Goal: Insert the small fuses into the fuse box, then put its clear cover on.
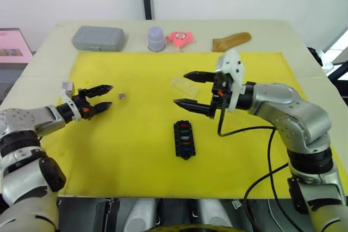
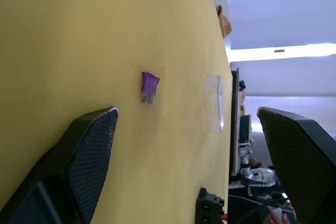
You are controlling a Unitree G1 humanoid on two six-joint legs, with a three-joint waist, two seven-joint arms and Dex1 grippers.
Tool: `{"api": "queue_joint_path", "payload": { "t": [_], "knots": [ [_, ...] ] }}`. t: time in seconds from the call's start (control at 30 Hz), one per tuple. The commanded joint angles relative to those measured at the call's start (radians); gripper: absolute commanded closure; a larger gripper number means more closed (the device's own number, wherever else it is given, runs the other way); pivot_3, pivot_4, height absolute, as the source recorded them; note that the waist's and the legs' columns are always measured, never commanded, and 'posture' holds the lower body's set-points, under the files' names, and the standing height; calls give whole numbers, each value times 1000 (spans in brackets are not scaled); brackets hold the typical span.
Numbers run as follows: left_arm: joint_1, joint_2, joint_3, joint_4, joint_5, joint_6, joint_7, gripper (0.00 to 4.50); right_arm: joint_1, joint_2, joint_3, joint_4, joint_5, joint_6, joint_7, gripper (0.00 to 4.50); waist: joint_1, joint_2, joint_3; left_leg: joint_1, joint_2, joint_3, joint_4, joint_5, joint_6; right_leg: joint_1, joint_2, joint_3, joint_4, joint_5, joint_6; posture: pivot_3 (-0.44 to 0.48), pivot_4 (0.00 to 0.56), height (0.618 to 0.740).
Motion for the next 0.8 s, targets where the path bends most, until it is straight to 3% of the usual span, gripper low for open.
{"api": "queue_joint_path", "payload": {
  "t": [0.03, 0.23, 0.8],
  "knots": [
    [-51, -19, -11, 15, 6, -2, -13, 0, 0, 4, -14, -22, -7, -15, -16, 63, 2, 0, 0, 0, 0, 0, 0, 0, 0, 0, 0, 0, 0, 0, 0, 0, 150, 740],
    [-90, -70, -77, 27, 70, -39, 8, 0, 15, 6, -10, -27, -19, -12, -36, 63, 2, 0, 0, 0, 0, 0, 0, 0, 0, 0, 0, 0, 0, 0, 0, 0, 150, 740],
    [-101, -98, -15, 165, 103, -186, 11, 0, 25, -27, -19, -48, -27, -7, -41, 63, 0, 0, -1, 1, 0, 0, 0, 1, -1, 1, 0, 0, 1, 0, 0, 0, 150, 740]
  ]
}}
